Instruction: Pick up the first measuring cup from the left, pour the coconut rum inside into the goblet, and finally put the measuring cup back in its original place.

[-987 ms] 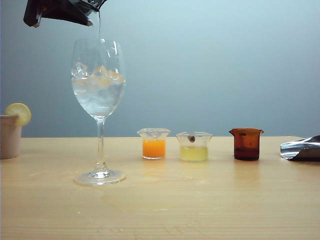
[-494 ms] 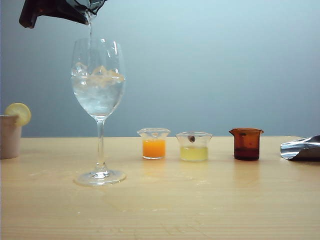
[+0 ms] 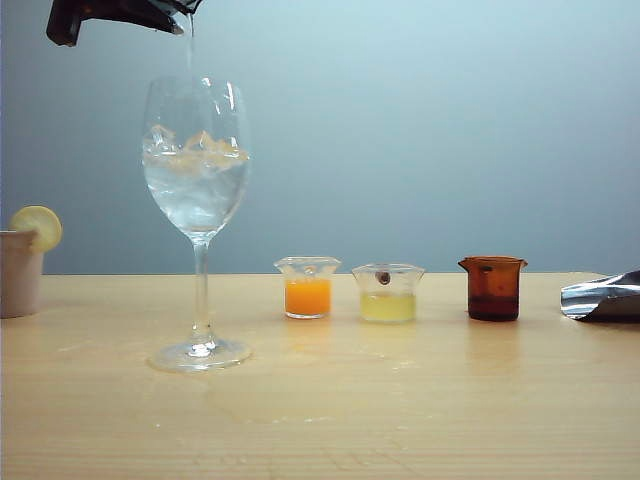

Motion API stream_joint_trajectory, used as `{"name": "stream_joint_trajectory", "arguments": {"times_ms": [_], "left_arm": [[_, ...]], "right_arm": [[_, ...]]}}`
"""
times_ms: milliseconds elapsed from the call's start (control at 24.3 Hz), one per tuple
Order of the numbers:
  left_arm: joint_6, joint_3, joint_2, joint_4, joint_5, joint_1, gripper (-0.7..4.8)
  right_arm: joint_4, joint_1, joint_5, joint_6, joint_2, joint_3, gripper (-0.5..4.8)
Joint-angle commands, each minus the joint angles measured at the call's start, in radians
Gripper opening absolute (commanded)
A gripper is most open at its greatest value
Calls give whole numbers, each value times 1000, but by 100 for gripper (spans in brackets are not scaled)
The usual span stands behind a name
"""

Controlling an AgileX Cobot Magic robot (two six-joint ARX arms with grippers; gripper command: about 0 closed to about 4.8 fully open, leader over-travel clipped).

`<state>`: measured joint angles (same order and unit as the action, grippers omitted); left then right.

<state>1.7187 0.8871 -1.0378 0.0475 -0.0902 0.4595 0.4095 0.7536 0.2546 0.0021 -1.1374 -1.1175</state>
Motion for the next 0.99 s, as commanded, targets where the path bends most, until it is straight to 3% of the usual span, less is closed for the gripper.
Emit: {"name": "stream_joint_trajectory", "arguments": {"times_ms": [41,288,987], "left_arm": [[48,9,5,24,-4,-1,111],[63,9,7,21,-51,-1,111],[110,9,12,22,-52,18,111]], "right_arm": [[-1,1,12,-3,3,-7,-5],[-1,1,14,-3,3,-7,-5],[-10,1,14,-3,3,-7,-5]]}}
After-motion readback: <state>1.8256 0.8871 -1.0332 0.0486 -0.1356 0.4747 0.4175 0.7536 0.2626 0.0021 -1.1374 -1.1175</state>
